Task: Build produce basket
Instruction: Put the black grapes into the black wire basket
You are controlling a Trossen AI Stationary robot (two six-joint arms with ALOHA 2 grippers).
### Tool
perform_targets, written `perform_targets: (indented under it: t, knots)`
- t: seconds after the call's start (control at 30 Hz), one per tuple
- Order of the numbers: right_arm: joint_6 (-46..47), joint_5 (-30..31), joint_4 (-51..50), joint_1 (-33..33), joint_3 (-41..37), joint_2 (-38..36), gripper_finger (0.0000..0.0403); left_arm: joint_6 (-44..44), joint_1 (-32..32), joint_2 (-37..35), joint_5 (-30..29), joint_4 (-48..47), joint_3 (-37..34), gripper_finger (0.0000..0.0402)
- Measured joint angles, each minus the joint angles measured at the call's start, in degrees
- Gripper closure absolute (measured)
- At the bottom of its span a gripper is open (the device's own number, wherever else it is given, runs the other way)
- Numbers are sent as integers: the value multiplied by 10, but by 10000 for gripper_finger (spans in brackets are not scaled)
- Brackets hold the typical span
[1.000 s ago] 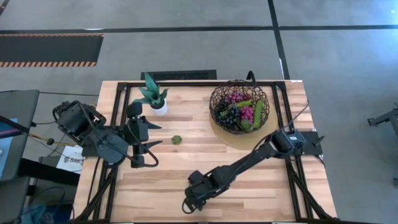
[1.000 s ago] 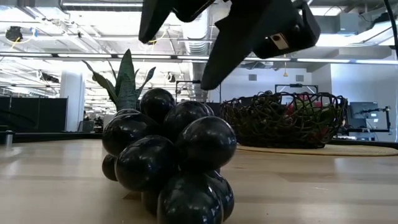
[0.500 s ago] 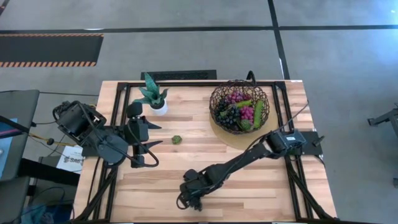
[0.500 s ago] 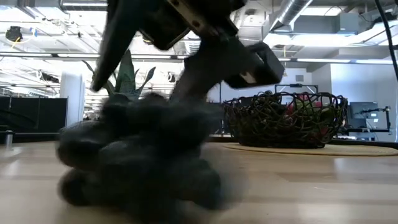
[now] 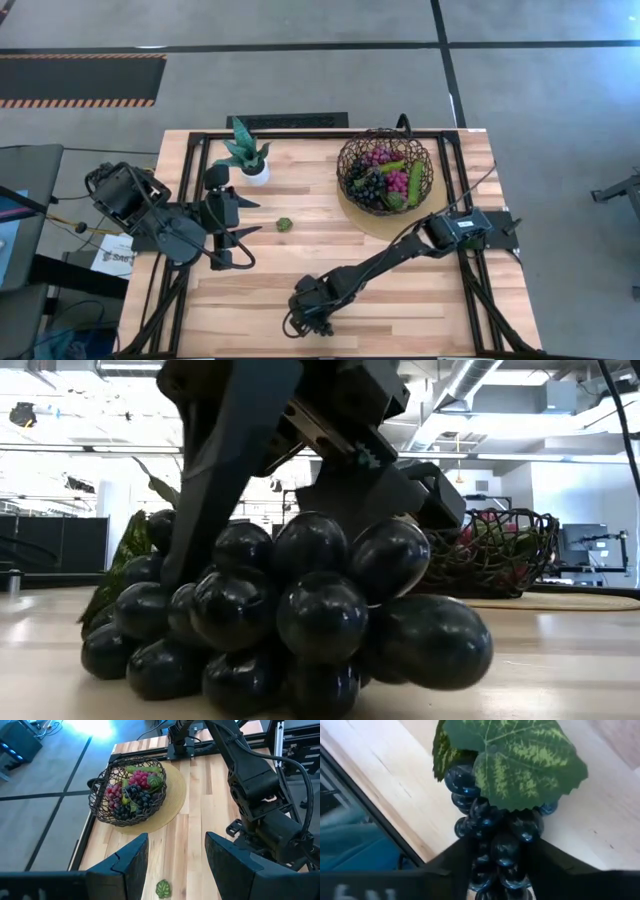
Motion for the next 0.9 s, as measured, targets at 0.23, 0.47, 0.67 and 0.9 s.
perform_targets:
  t: [0.23, 0.47, 0.67, 0.9]
  knots:
    - [-69, -2, -3, 0, 35, 4, 384, -1, 0, 0, 0, 0, 0, 219]
    - [-151, 50, -201, -15, 187, 4, 392, -2, 0, 0, 0, 0, 0, 219]
    - [-184, 169, -367, -40, 187, -92, 392, -4, 0, 0, 0, 0, 0, 219]
    - [-227, 324, -480, -67, 169, -260, 398, -38, 0, 0, -12, 0, 0, 219]
